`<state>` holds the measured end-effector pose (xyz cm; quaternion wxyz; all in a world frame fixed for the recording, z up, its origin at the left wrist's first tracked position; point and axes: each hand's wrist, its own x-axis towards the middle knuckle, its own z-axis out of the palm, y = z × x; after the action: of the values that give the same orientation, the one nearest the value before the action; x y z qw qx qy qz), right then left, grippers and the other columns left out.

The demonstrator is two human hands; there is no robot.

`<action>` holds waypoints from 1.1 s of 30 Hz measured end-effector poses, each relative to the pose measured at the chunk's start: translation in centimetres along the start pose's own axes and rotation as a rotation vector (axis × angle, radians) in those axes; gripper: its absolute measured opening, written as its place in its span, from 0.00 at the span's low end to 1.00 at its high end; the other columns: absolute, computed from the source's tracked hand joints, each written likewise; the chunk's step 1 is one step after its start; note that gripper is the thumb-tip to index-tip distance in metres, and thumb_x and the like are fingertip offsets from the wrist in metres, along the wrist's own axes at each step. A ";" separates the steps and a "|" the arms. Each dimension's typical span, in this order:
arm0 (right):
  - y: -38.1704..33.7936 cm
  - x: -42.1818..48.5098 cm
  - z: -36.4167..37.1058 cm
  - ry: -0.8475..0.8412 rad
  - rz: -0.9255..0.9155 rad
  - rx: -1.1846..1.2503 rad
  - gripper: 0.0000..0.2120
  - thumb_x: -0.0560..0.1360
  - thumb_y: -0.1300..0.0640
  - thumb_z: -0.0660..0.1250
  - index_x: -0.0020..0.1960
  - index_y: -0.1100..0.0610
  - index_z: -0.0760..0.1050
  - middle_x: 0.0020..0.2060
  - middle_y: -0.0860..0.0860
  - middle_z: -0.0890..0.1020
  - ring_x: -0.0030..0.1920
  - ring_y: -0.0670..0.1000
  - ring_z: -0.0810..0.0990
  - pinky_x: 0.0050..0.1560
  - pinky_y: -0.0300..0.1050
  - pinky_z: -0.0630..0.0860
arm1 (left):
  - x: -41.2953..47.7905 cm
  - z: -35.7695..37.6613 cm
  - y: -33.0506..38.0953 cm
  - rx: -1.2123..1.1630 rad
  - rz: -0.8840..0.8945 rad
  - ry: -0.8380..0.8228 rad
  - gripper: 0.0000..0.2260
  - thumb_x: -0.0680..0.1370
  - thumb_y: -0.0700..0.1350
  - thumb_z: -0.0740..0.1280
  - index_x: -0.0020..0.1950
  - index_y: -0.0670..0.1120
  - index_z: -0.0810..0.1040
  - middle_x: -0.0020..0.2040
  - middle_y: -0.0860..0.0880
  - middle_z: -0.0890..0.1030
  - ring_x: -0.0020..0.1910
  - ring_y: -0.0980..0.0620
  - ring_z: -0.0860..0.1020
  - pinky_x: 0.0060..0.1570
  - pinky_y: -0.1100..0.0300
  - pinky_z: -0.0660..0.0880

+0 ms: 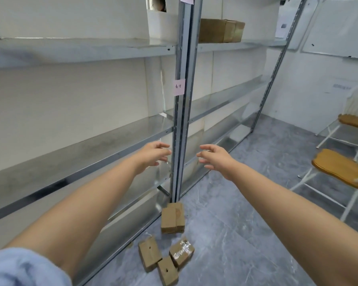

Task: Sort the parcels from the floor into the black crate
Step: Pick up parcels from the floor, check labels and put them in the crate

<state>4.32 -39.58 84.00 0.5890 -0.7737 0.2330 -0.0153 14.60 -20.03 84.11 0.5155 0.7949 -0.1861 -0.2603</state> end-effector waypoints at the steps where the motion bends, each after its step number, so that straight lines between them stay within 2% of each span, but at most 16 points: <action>1: -0.1 1.9 -0.4 -0.001 0.000 -0.002 0.21 0.76 0.57 0.63 0.68 0.54 0.68 0.59 0.52 0.78 0.48 0.45 0.79 0.52 0.44 0.74 | 1.6 -0.2 0.2 -0.013 -0.006 0.011 0.15 0.78 0.46 0.65 0.64 0.48 0.72 0.58 0.48 0.79 0.53 0.52 0.78 0.54 0.55 0.71; 7: 1.6 12.6 -0.4 -0.157 0.066 -0.081 0.21 0.77 0.58 0.63 0.69 0.56 0.66 0.62 0.55 0.76 0.53 0.50 0.78 0.54 0.45 0.74 | 8.9 0.0 -1.6 -0.061 -0.149 0.107 0.13 0.77 0.45 0.65 0.62 0.48 0.73 0.57 0.49 0.78 0.57 0.50 0.78 0.56 0.54 0.71; 11: 2.4 20.2 0.9 -0.284 0.077 -0.135 0.21 0.77 0.59 0.63 0.69 0.58 0.66 0.61 0.56 0.77 0.52 0.51 0.78 0.50 0.44 0.74 | 13.3 0.2 -3.4 -0.197 -0.235 0.325 0.14 0.77 0.43 0.65 0.63 0.46 0.73 0.54 0.48 0.79 0.51 0.51 0.78 0.46 0.61 0.70; 13: 3.3 23.2 1.9 -0.372 0.069 -0.182 0.21 0.77 0.59 0.64 0.69 0.57 0.67 0.60 0.56 0.78 0.55 0.53 0.79 0.55 0.47 0.75 | 14.9 0.6 -4.9 -0.250 -0.278 0.424 0.15 0.77 0.44 0.65 0.64 0.46 0.73 0.54 0.49 0.79 0.50 0.52 0.78 0.48 0.60 0.70; 15: 5.1 25.5 2.7 -0.437 0.078 -0.195 0.20 0.77 0.59 0.64 0.68 0.57 0.68 0.58 0.55 0.78 0.55 0.52 0.78 0.55 0.46 0.74 | 16.4 1.2 -7.1 -0.263 -0.334 0.463 0.15 0.78 0.44 0.65 0.64 0.47 0.72 0.55 0.50 0.78 0.50 0.53 0.78 0.49 0.59 0.69; 18: 9.6 27.9 4.4 -0.497 0.149 -0.181 0.20 0.78 0.59 0.63 0.69 0.56 0.67 0.61 0.55 0.76 0.55 0.51 0.78 0.53 0.44 0.74 | 18.5 2.7 -11.7 -0.266 -0.409 0.479 0.14 0.78 0.43 0.64 0.64 0.46 0.72 0.56 0.48 0.78 0.49 0.52 0.78 0.41 0.62 0.69; 22: 19.8 31.8 7.5 -0.534 0.226 -0.197 0.20 0.78 0.59 0.63 0.69 0.57 0.66 0.62 0.56 0.76 0.53 0.50 0.77 0.51 0.42 0.74 | 22.1 6.4 -21.7 -0.271 -0.493 0.491 0.14 0.78 0.42 0.64 0.64 0.44 0.72 0.54 0.47 0.77 0.43 0.55 0.77 0.35 0.66 0.69; 25: 30.3 34.9 10.0 -0.509 0.289 -0.235 0.21 0.78 0.59 0.63 0.70 0.58 0.66 0.61 0.58 0.76 0.58 0.55 0.78 0.57 0.51 0.74 | 24.8 11.1 -31.8 -0.242 -0.529 0.507 0.15 0.78 0.40 0.64 0.64 0.40 0.73 0.55 0.42 0.77 0.47 0.52 0.75 0.30 0.74 0.70; 27: 38.3 36.9 11.8 -0.473 0.345 -0.247 0.21 0.77 0.59 0.63 0.70 0.59 0.66 0.56 0.58 0.77 0.57 0.56 0.77 0.62 0.53 0.73 | 26.7 14.9 -39.5 -0.208 -0.558 0.502 0.16 0.78 0.40 0.65 0.66 0.40 0.72 0.60 0.40 0.77 0.52 0.51 0.73 0.42 0.69 0.70; 29: 46.3 39.2 13.6 -0.456 0.386 -0.249 0.22 0.77 0.59 0.63 0.70 0.58 0.65 0.58 0.58 0.76 0.55 0.55 0.76 0.62 0.52 0.72 | 28.8 18.2 -46.8 -0.199 -0.564 0.464 0.18 0.78 0.42 0.65 0.68 0.40 0.70 0.65 0.41 0.74 0.61 0.49 0.73 0.52 0.65 0.66; 31: 53.2 41.0 15.4 -0.454 0.416 -0.261 0.22 0.77 0.57 0.63 0.70 0.56 0.64 0.63 0.57 0.75 0.62 0.57 0.75 0.62 0.52 0.72 | 30.9 20.7 -53.2 -0.201 -0.564 0.416 0.21 0.79 0.44 0.64 0.71 0.41 0.67 0.69 0.42 0.71 0.67 0.47 0.69 0.56 0.64 0.64; 33: 58.9 42.7 17.3 -0.461 0.442 -0.265 0.22 0.77 0.57 0.63 0.69 0.57 0.65 0.64 0.58 0.74 0.64 0.58 0.74 0.62 0.53 0.72 | 32.9 22.3 -58.4 -0.202 -0.571 0.414 0.23 0.79 0.45 0.64 0.73 0.42 0.64 0.71 0.43 0.68 0.69 0.47 0.67 0.57 0.64 0.63</action>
<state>27.37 -51.74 13.91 0.5098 -0.7574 0.2555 0.3181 28.86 -31.34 15.87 0.5248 0.7957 0.1781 -0.2445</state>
